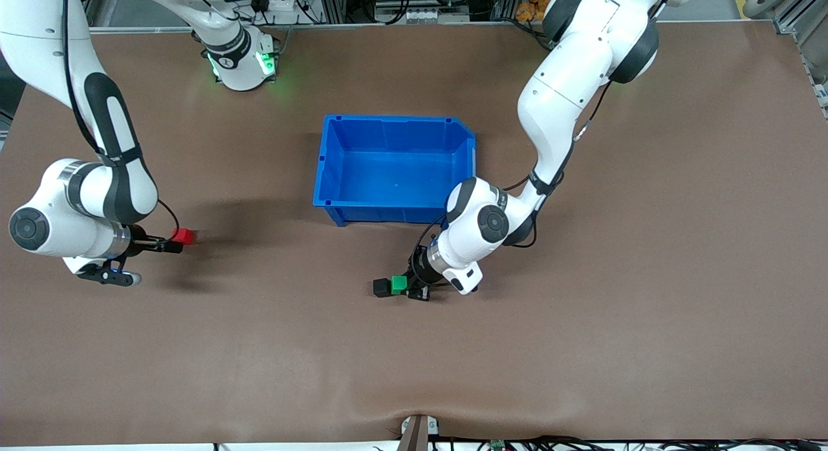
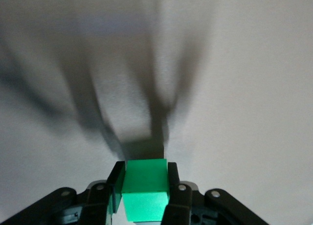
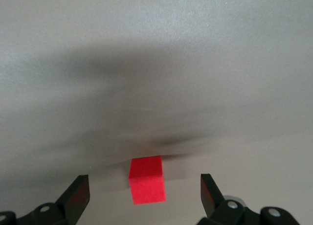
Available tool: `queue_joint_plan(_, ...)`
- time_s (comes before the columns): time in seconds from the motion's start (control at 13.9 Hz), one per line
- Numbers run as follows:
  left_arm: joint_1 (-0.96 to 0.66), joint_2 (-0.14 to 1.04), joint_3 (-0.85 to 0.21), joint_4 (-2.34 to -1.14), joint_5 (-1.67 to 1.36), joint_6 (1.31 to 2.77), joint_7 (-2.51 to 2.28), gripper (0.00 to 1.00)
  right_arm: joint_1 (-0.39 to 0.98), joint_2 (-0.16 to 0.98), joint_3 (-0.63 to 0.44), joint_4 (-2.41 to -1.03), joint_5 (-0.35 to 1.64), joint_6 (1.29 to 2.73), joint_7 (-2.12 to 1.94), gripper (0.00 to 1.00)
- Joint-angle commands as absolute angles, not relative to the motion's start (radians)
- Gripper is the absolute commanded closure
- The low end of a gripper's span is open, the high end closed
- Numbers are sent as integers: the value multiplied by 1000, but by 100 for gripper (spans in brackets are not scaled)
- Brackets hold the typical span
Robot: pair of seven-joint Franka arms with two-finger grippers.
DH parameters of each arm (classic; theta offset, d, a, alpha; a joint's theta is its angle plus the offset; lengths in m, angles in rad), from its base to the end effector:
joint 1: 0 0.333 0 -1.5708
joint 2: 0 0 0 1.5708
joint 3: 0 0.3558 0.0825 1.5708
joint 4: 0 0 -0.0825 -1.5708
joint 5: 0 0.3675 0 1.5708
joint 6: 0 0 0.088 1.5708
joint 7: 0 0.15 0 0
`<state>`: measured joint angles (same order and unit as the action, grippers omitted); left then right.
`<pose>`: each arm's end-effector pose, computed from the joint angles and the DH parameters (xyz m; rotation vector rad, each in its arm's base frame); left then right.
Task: Attach green and red cubes to black cube
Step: 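Press the green cube against the black cube while the right gripper grasps red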
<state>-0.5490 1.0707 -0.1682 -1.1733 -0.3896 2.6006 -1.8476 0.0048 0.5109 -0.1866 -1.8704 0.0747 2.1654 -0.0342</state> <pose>0.6525 -0.5080 0.1638 1.9112 1.8638 -0.3699 0.6055 -0.1003 0.2328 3.0986 -0.2827 -0.3250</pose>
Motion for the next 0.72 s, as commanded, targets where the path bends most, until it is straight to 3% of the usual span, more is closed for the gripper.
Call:
queue_joint_plan(0.0,-555,1049,-160,-1161,-403,2518,-1871,100,-12,528,-172,-1864,89,2180,-49,0)
queue_joint_plan(0.43,-549,1058,-144,-1163,-393,2494,-1859,100,-12,572,-172,-1864,89,2183,-48,0)
queue_joint_plan(0.5,-548,1060,-144,-1163,-391,2494,-1858,95,-14,574,-172,-1864,89,2183,-48,0)
queue_joint_plan(0.58,-548,1058,-144,-1163,-393,2494,-1858,81,-12,574,-172,-1864,89,2183,-48,0)
queue_joint_plan(0.65,-546,1055,-144,-1163,-391,2494,-1858,52,-12,574,-172,-1864,89,2183,-48,0)
